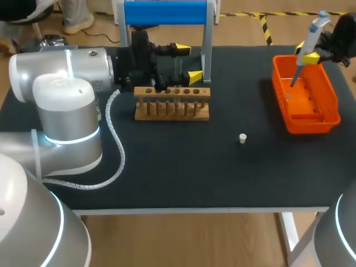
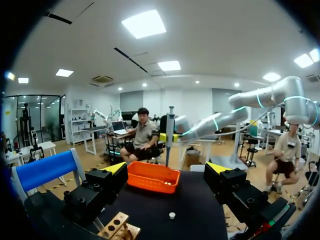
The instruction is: Invert the test tube, pick up the pipette, mount the tip to pipette, aspirate from beaker and dispense into the tube, eject the tip, return the pipette, and cap with the stopper.
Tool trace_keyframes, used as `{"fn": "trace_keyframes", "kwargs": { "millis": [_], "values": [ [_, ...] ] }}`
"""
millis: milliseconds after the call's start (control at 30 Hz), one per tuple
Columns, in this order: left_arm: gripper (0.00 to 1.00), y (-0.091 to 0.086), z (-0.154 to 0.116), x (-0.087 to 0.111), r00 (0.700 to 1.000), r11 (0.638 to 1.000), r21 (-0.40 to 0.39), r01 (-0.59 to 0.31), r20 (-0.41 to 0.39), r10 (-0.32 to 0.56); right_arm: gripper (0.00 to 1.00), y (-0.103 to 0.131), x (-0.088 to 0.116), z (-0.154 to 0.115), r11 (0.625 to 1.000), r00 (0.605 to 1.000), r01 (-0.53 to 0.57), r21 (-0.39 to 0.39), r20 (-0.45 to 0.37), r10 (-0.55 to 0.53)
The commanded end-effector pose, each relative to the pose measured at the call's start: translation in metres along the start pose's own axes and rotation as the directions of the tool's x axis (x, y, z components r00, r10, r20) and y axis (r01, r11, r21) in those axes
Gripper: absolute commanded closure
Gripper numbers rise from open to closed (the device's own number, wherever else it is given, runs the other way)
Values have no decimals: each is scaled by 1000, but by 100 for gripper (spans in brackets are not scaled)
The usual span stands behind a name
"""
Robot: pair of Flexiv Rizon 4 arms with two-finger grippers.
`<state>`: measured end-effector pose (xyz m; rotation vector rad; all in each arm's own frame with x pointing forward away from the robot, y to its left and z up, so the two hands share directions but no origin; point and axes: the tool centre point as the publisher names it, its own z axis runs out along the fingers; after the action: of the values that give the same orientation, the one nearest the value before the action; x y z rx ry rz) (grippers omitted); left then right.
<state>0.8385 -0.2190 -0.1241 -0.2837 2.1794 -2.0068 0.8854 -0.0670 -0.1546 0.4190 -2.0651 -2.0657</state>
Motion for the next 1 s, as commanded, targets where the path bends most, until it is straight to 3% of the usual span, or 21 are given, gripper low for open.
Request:
{"fn": "trace_keyframes", "kwargs": {
  "millis": [33,533,1000],
  "values": [
    [0,0,1,1,1000,1000,1,-1,4,0,100,4,11,46,1000,989,0,29,147,-5],
    [0,0,1,1,1000,1000,1,-1,4,0,100,-16,12,111,999,979,-52,16,200,48],
    [0,0,1,1,1000,1000,1,-1,4,0,100,-16,-5,167,996,981,-82,-22,176,85]
  ]
}}
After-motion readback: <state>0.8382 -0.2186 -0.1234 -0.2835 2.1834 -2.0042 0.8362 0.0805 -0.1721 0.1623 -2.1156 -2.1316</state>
